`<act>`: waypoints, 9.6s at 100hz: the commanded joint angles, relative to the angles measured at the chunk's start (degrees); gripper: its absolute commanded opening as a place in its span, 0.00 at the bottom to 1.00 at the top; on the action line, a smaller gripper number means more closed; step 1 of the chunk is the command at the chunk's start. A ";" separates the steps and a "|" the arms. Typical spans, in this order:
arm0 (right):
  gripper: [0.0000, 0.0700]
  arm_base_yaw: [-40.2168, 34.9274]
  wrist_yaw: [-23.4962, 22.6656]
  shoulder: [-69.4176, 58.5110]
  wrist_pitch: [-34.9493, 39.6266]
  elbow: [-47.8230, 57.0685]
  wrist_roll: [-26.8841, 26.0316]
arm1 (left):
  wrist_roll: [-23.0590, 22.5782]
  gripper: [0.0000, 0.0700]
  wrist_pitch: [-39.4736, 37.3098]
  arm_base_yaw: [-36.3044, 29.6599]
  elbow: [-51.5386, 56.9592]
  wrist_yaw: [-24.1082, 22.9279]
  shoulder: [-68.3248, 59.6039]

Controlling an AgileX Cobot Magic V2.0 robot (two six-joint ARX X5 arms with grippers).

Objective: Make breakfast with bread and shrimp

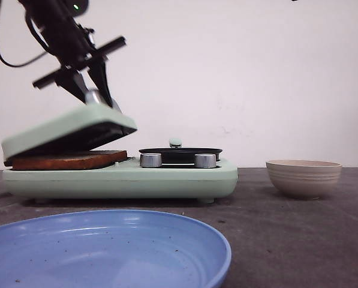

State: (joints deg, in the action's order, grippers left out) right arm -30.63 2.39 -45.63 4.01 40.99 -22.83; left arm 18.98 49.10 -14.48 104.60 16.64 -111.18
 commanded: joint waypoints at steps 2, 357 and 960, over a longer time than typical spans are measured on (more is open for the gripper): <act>0.01 -0.35 -0.72 -0.35 -0.59 0.57 -0.77 | -3.39 0.00 -1.88 0.09 1.09 -1.53 -2.93; 0.22 30.88 -14.58 -57.88 14.32 22.84 -5.33 | -16.46 0.02 23.02 -18.97 1.46 -18.38 62.88; 0.01 31.39 -16.70 -38.58 22.84 34.80 13.42 | -10.56 0.02 1.29 -18.97 -29.40 -22.64 70.25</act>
State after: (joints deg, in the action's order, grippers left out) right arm 2.28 -14.28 -88.82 32.82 77.45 -9.91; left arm 5.34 54.94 -33.15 79.99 -5.74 -42.15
